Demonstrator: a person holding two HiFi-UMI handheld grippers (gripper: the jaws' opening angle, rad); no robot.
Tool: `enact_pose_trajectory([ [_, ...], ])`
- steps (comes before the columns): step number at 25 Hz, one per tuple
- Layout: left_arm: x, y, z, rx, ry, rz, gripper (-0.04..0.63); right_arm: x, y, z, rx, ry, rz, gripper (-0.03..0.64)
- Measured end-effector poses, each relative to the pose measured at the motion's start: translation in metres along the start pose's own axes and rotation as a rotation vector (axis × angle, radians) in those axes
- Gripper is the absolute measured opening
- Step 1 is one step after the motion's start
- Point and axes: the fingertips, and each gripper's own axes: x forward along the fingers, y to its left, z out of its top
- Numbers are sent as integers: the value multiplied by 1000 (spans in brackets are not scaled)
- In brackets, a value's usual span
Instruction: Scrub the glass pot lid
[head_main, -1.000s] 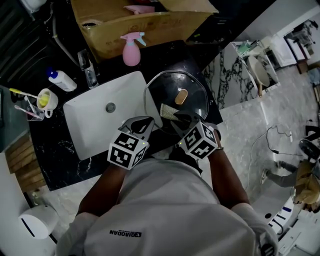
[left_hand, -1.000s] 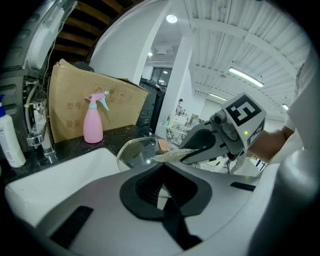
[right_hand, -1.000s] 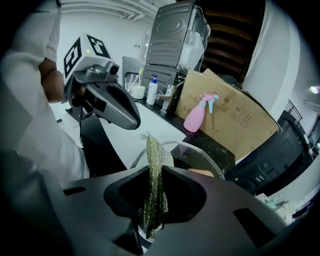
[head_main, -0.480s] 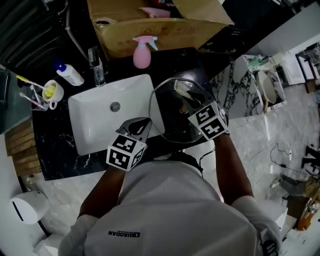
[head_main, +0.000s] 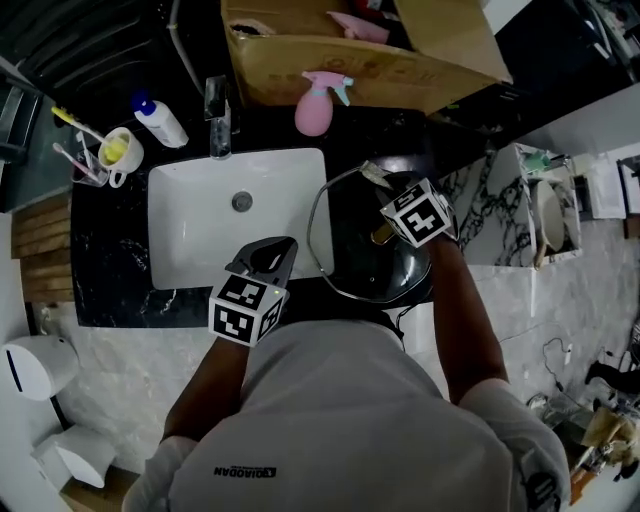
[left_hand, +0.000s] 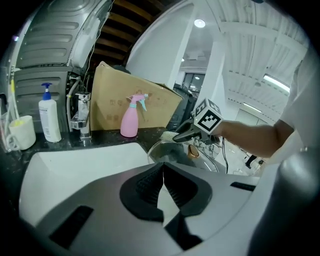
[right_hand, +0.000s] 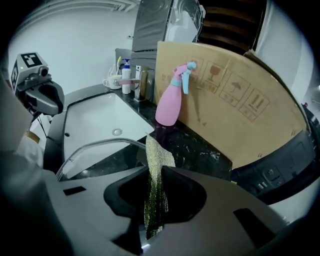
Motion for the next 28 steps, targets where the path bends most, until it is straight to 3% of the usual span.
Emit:
enact_pose_trajectory([
  [7, -5, 12, -1, -30, -14, 30, 15, 18, 10, 1, 42, 41, 72, 95],
  [13, -12, 23, -2, -30, -19, 35, 15, 22, 28, 14, 12, 56, 101, 97],
  [28, -33, 32, -9, 15, -10, -9, 15, 22, 71, 27, -53, 82, 86, 97],
])
